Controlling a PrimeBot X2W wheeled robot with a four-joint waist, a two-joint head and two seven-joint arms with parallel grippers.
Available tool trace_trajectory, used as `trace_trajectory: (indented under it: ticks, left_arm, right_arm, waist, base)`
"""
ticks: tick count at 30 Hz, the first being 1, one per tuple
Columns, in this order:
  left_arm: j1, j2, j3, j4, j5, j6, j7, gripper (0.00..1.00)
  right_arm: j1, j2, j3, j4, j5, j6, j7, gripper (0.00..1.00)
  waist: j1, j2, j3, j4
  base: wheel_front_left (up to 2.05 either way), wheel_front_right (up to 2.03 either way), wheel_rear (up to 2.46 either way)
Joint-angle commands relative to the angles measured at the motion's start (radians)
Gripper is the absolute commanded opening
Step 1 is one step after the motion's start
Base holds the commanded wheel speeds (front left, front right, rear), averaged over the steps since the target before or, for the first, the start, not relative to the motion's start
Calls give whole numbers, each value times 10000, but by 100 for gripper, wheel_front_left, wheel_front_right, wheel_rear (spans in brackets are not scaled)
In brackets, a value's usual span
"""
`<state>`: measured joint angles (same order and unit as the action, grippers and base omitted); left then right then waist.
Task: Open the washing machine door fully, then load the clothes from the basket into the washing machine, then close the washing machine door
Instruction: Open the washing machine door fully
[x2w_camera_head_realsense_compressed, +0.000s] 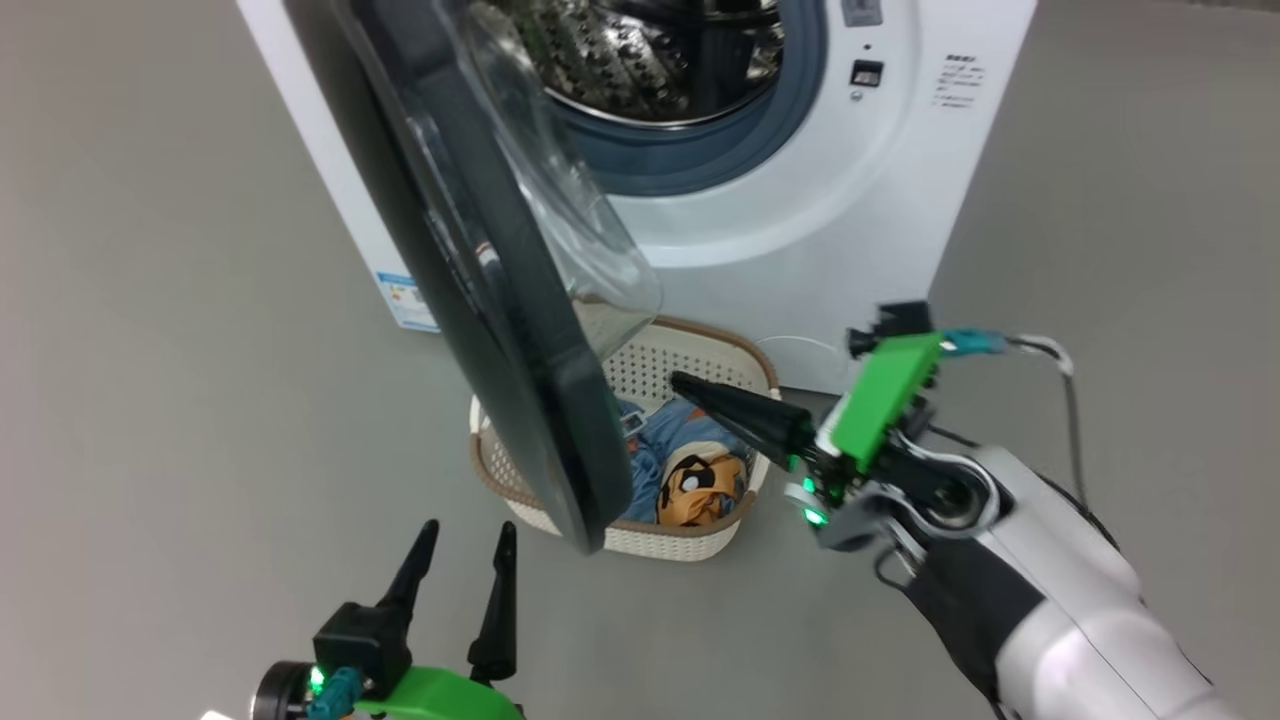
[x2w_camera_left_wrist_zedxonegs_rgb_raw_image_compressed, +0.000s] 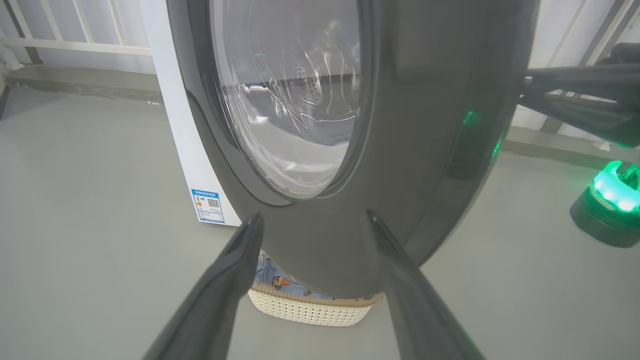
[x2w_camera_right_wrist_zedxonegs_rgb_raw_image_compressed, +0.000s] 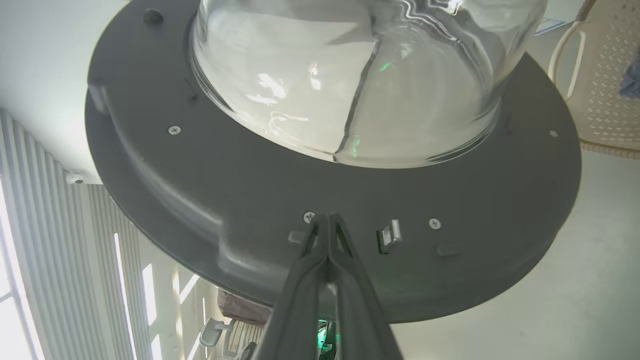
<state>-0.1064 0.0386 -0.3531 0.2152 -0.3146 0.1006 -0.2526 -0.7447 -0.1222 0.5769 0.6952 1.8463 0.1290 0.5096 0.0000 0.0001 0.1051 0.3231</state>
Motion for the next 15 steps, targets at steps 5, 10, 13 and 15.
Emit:
trace_trajectory:
  ticks: [5, 10, 13, 15]
  left_arm:
    - [85, 116, 652, -116, 276, -130, -92, 100]
    - [252, 116, 1132, -94, 417, -203, -92, 100]
    - [417, 116, 1527, -116, 499, -238, -92, 100]
    - [543, 116, 1794, -162, 563, -270, -92, 100]
  right_arm:
    - [1225, -573, -34, -1450, -1500, 17, -1374, 0]
    - [2368, -1582, 519, -2479, -3887, 17, -3595, 0]
    - [2840, -2091, 900, -2557, -5299, 17, -5081, 0]
    - [3068, -2415, 1093, -2479, -6272, 17, -6119, 0]
  waist:
    - [0, -1, -453, -601]
    - [0, -1, -791, -1124]
    - [0, -1, -973, -1487]
    - [0, -1, -1060, -1728]
  base:
    - [0, 0, 0]
    - [0, 0, 0]
    - [0, 0, 0]
    - [0, 0, 0]
